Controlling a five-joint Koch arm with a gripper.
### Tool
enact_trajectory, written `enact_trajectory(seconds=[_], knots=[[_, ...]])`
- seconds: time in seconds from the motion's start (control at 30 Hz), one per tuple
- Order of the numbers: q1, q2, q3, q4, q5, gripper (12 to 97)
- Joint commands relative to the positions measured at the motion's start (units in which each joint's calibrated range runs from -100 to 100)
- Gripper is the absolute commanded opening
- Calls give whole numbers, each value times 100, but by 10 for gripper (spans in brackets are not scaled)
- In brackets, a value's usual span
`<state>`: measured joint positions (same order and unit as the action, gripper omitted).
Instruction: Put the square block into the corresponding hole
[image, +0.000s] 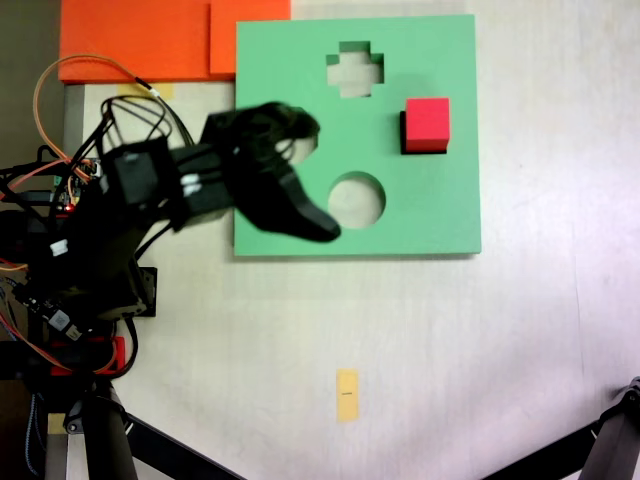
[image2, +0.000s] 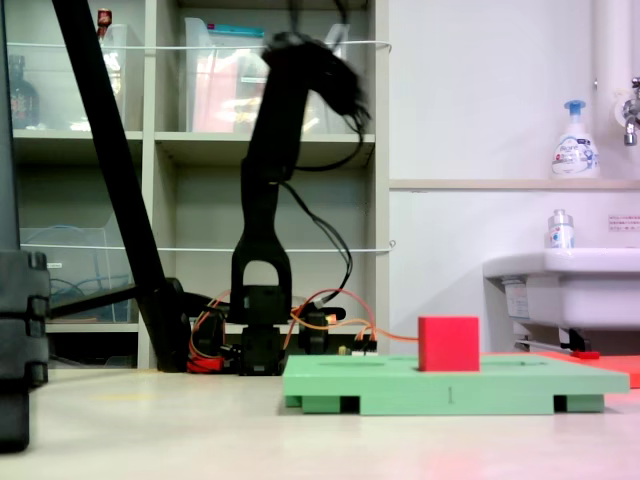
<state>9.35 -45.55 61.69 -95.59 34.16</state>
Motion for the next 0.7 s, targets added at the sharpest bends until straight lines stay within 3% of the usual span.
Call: enact_trajectory(seconds=[0.0, 0.13, 0.3, 0.43, 0.5, 0.67], knots=[[-679, -864, 252, 176, -796, 653], [-1304, -1297, -256, 234, -1661, 638], [-1665, -3378, -4494, 2236, -2032, 638], [-1592, -5445, -9509, 6801, -2291, 585], [-1460, -5445, -11612, 9073, -2452, 555], [-1284, -5445, -14673, 11057, -2813, 548]])
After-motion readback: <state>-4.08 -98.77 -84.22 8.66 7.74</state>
